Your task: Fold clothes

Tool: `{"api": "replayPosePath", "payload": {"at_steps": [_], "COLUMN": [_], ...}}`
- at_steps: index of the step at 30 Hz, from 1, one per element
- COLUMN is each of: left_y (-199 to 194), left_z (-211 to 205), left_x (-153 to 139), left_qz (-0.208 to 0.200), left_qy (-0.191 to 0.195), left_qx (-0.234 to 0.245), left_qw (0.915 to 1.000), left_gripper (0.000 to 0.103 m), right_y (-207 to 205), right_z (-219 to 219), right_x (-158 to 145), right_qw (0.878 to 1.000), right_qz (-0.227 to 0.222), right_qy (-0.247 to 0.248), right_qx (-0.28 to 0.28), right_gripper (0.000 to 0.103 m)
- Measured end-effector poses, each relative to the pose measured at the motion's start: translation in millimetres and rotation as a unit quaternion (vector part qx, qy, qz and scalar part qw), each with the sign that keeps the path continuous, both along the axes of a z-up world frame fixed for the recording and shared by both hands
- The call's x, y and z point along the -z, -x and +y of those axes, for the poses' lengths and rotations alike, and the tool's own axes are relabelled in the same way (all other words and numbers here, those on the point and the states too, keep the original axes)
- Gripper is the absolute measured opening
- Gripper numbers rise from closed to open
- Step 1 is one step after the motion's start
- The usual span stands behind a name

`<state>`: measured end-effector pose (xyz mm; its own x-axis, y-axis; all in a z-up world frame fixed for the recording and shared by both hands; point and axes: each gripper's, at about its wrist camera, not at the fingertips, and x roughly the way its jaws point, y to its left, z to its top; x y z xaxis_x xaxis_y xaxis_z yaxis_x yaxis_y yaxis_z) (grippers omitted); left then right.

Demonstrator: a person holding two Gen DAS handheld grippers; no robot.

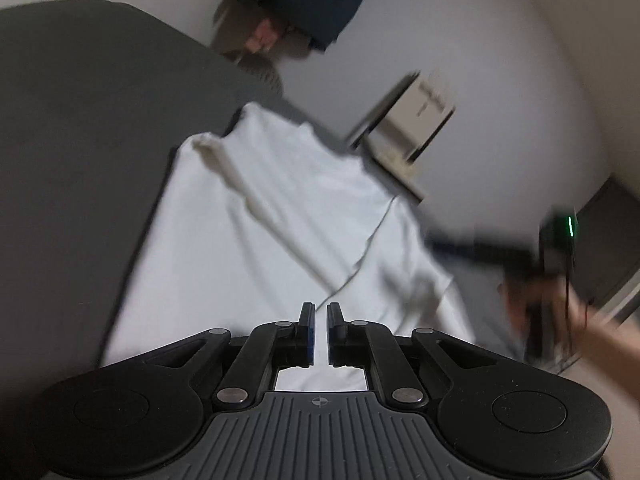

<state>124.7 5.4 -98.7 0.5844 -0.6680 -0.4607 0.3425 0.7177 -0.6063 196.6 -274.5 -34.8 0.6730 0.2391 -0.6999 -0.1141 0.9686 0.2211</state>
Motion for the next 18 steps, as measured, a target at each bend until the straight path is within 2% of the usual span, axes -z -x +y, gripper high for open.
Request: {"api": "replayPosePath", "payload": {"at_steps": [1, 4, 6, 7, 9, 12, 13, 15, 16, 18], "left_y": [0.1, 1.1, 4.2, 7.3, 13.7, 27.8, 34.8, 48.4, 56.3, 72.6], "left_z": [-0.8, -15.0, -23.2, -26.3, -27.3, -28.4, -26.8, -21.7, -18.6, -15.5], "left_x": [1.2, 7.0, 10.0, 10.6, 8.2, 1.7, -0.3, -5.4, -11.1, -24.3], "left_qz": [-0.004, -0.006, -0.010, -0.012, -0.015, -0.028, -0.033, -0.041, -0.045, -0.066], "left_qy": [0.009, -0.027, -0.039, -0.040, -0.033, -0.016, -0.015, -0.020, -0.029, -0.049], "left_qx": [-0.002, -0.003, -0.003, -0.006, -0.017, -0.054, -0.079, -0.128, -0.153, -0.175], "left_qw": [1.0000, 0.9996, 0.9992, 0.9991, 0.9992, 0.9980, 0.9962, 0.9908, 0.9867, 0.9811], "left_gripper": [0.006, 0.006, 0.006, 0.006, 0.006, 0.006, 0.006, 0.006, 0.006, 0.006], "right_y": [16.8, 59.7, 78.9, 91.4, 109.0, 135.2, 141.0, 144.5, 141.4, 131.0], "right_z": [17.4, 67.1, 91.4, 98.7, 111.6, 127.8, 131.8, 141.1, 146.4, 160.5], "right_x": [4.5, 25.7, 43.9, 47.0, 47.7, 38.4, 34.7, 29.6, 31.4, 42.3], "right_qw": [0.999, 0.990, 0.986, 0.987, 0.988, 0.987, 0.989, 0.990, 0.990, 0.991], "right_qz": [-0.005, -0.017, 0.004, -0.009, 0.000, -0.013, -0.033, -0.076, -0.081, -0.068], "right_qy": [0.027, 0.107, 0.136, 0.140, 0.136, 0.139, 0.122, 0.091, 0.082, 0.077], "right_qx": [-0.022, -0.086, -0.091, -0.078, -0.073, -0.076, -0.074, -0.072, -0.076, -0.088], "right_gripper": [0.062, 0.065, 0.065, 0.065, 0.065, 0.065, 0.065, 0.074, 0.079, 0.079]}}
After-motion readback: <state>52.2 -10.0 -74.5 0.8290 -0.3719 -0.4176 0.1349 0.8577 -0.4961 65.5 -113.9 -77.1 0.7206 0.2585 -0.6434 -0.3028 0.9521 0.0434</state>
